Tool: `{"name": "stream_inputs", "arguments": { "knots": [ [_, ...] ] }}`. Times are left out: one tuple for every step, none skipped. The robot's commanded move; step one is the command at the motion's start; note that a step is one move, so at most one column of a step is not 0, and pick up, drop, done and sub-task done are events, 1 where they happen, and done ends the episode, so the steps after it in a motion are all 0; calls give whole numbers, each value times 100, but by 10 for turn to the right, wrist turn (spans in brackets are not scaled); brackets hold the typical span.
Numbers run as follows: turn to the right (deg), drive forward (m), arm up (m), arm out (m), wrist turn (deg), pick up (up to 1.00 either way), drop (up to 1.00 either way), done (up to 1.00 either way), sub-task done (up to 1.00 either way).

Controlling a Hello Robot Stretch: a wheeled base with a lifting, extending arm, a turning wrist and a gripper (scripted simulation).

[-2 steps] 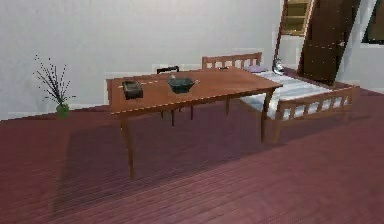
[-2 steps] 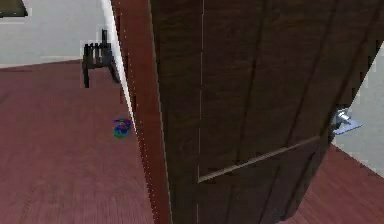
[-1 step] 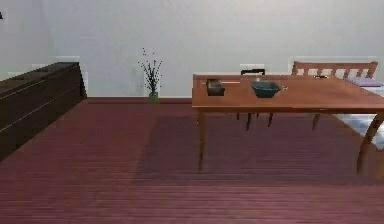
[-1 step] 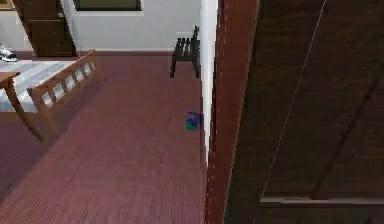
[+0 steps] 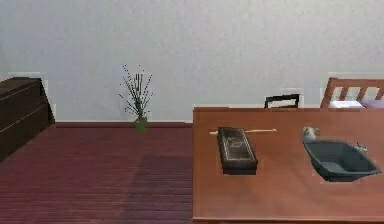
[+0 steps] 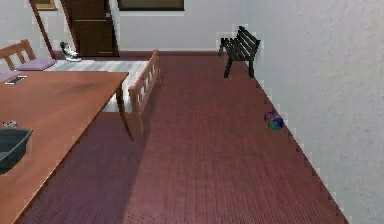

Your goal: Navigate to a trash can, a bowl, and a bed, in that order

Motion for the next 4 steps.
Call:
{"name": "stream_inputs", "arguments": {
  "knots": [
    [-90,0,0,0,0,0,0,0,0],
    [0,10,0,0,0,0,0,0,0],
    [450,0,0,0,0,0,0,0,0],
    [0,0,0,0,0,0,0,0,100]
  ]
}}
